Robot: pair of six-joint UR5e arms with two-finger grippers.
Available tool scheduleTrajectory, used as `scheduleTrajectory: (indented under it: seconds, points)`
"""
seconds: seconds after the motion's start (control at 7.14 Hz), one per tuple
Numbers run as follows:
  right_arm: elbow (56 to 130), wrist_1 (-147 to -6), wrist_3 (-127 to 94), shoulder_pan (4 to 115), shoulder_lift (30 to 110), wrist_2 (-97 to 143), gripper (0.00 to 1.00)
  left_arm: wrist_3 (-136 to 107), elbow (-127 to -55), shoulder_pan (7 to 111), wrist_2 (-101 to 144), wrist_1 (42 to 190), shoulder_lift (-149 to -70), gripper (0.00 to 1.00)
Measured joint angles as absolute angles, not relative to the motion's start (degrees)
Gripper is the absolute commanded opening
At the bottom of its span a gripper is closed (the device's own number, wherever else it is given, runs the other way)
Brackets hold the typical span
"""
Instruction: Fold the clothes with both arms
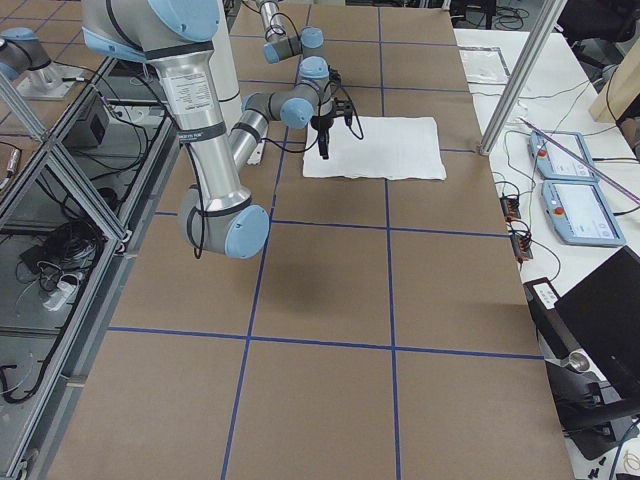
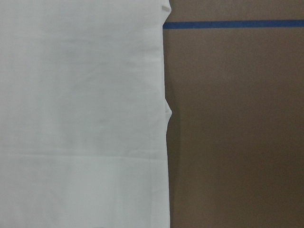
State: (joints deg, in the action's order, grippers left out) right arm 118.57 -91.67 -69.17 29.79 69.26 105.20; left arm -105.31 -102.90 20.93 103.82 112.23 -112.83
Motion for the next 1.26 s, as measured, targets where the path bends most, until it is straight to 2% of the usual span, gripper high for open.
scheduleTrajectory:
  seconds: [0.56, 0.7, 1.12, 1.26]
  points:
    - [118.4, -91.7, -69.2, 29.8, 69.3, 105.1, 1.0, -105.4, -102.8, 21.0, 103.9, 112.1, -112.6, 0.71]
    - [118.4, -91.7, -69.2, 29.8, 69.3, 105.2, 1.0, -105.4, -102.6, 20.9, 103.8, 112.1, -112.6, 0.63]
    - [118.4, -91.7, -69.2, 29.8, 69.3, 105.1, 1.0, -105.4, -102.4, 20.9, 103.8, 112.1, -112.7, 0.48]
    - [118.4, -91.7, -69.2, 29.8, 69.3, 105.1, 1.0, -105.4, -102.5, 20.9, 103.9, 112.1, -112.7, 0.36]
